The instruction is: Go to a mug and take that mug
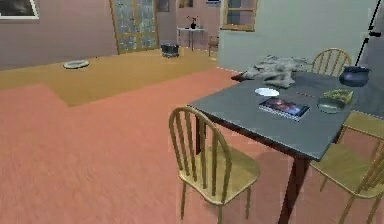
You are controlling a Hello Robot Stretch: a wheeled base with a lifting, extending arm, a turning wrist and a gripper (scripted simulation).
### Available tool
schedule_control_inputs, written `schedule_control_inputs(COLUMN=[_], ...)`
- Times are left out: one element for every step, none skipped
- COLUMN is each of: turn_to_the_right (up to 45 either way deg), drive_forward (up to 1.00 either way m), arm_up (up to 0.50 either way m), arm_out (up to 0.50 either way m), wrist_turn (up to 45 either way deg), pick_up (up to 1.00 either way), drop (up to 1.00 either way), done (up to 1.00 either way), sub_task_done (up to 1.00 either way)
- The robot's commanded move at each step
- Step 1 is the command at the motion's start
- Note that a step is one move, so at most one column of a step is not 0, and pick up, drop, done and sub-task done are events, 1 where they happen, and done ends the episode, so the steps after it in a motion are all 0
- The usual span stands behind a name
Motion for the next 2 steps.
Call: schedule_control_inputs(turn_to_the_right=[0.0,45.0], drive_forward=[0.1,0.0], arm_up=[0.0,0.0], arm_out=[0.0,0.0], wrist_turn=[0.0,0.0], pick_up=[0.0,0.0], drop=[0.0,0.0], done=[0.0,0.0], sub_task_done=[0.0,0.0])
